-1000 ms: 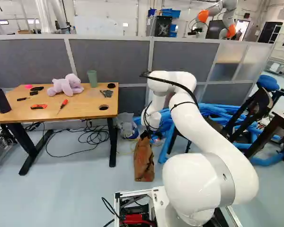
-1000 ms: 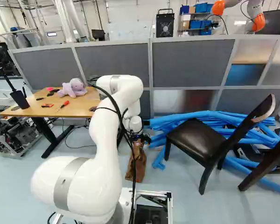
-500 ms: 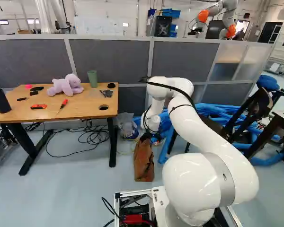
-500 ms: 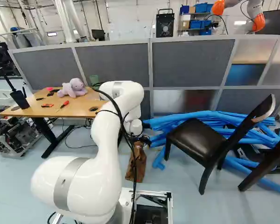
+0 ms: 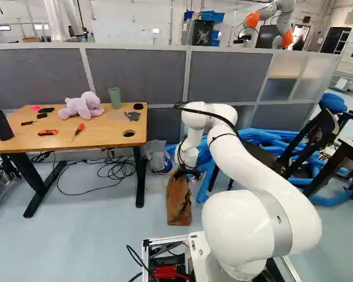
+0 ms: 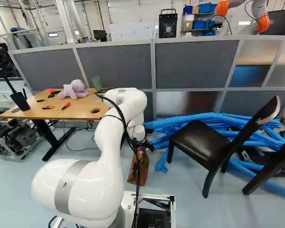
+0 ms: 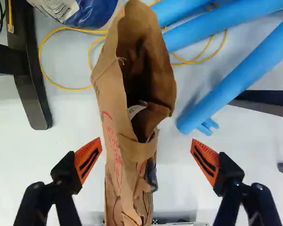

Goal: Pick up the bag on the ground and place it on the table

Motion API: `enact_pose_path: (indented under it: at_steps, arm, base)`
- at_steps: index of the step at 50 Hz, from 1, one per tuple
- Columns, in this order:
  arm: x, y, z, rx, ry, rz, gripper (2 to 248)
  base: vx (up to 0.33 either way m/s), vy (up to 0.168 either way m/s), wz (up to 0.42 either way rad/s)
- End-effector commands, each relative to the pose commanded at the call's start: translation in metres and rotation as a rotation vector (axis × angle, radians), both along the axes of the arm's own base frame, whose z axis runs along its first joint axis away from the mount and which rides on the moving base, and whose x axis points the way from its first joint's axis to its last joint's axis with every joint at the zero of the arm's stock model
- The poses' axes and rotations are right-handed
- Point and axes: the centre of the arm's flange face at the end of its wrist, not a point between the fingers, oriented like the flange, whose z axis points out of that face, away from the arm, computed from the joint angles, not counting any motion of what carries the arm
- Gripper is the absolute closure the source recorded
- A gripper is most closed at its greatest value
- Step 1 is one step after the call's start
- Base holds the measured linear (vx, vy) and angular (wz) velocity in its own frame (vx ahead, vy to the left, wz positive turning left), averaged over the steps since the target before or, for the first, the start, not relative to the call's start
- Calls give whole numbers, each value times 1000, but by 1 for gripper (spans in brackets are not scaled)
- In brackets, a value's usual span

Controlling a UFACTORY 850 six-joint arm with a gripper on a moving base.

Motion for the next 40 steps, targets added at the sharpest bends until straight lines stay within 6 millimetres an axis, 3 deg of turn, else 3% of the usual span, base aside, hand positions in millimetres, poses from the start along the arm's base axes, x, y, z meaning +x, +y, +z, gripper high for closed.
enact_pose_path:
  at_steps: [12, 25, 26, 30, 31, 35, 36, 40]
  arm:
    - [0, 0, -17, 0, 2, 0, 3]
    - [0, 0, -21, 0, 3, 0, 14]
    - [0, 0, -21, 0, 3, 0, 51]
    - [0, 0, -21, 0, 3, 0, 51]
    - [0, 0, -21, 0, 3, 0, 89]
    - [0, 0, -21, 0, 3, 0, 89]
    - [0, 0, -21, 0, 3, 0, 127]
    - [0, 0, -21, 0, 3, 0, 127]
  base:
    - [0, 0, 0]
    - [0, 0, 0]
    - [0, 0, 0]
    - [0, 0, 0]
    - [0, 0, 0]
    - [0, 0, 0]
    - [0, 0, 0]
    - [0, 0, 0]
